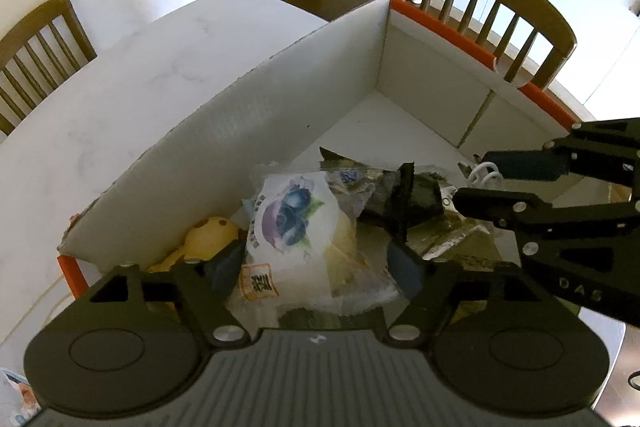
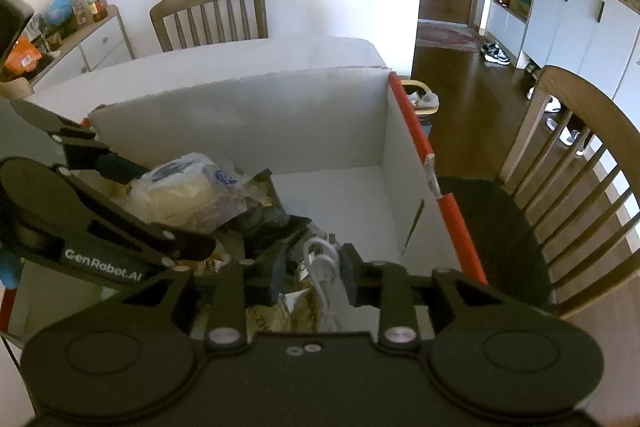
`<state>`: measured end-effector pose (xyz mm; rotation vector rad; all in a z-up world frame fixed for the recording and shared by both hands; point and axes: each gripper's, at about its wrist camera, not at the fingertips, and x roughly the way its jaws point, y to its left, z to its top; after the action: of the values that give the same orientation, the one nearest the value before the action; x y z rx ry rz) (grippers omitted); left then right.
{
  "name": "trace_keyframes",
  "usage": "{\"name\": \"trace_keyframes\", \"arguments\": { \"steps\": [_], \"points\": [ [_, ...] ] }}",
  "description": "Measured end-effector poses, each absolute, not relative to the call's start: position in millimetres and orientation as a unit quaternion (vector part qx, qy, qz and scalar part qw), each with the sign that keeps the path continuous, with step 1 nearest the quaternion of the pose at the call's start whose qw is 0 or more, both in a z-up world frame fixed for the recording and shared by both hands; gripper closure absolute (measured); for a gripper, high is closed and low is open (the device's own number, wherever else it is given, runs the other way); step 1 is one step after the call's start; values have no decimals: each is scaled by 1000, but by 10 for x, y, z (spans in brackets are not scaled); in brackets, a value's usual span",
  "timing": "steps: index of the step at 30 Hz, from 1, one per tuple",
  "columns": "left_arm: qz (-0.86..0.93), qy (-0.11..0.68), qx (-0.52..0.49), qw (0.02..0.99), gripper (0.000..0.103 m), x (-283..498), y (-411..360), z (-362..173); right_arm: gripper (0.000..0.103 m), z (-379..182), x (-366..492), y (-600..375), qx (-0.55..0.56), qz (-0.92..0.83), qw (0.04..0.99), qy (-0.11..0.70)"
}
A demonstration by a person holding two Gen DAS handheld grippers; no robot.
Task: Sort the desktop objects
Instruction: 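Lower the bread bag and cable into the shoebox and open both tools, then withdraw both tools from the shoebox back over the table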
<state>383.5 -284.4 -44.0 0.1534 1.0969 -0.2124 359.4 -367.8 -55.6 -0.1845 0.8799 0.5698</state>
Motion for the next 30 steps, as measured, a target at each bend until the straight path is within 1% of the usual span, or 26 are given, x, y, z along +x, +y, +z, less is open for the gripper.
{"name": "trace_keyframes", "arguments": {
  "steps": [4, 7, 12, 15, 20, 23, 29, 30],
  "points": [
    [-101, 514, 75, 848, 20, 3770, -2848, -393, 63, -486, 3576, -3733, -79, 273, 863, 417],
    [-101, 508, 78, 852, 16, 3714, -2844, -350, 58, -433, 3530, -3760, -73, 276, 865, 413],
    [-101, 496, 79, 859, 15, 3621, -2826, -264, 53, -332, 3446, -3805, -62, 283, 868, 405],
    [-103, 490, 78, 862, 11, 3546, -2812, -210, 51, -260, 3396, -3833, -53, 284, 869, 402],
    [-105, 478, 74, 869, 11, 3405, -2780, -117, 47, -118, 3286, -3863, -45, 290, 872, 391],
    [-103, 471, 69, 873, 11, 3327, -2748, -69, 41, -36, 3221, -3877, -41, 290, 876, 384],
    [-103, 455, 60, 882, 11, 3146, -2719, 53, 37, 69, 3113, -3870, -31, 288, 881, 373],
    [-106, 454, 58, 883, 11, 3119, -2711, 71, 35, 78, 3102, -3860, -31, 288, 882, 373]
  ]
}}
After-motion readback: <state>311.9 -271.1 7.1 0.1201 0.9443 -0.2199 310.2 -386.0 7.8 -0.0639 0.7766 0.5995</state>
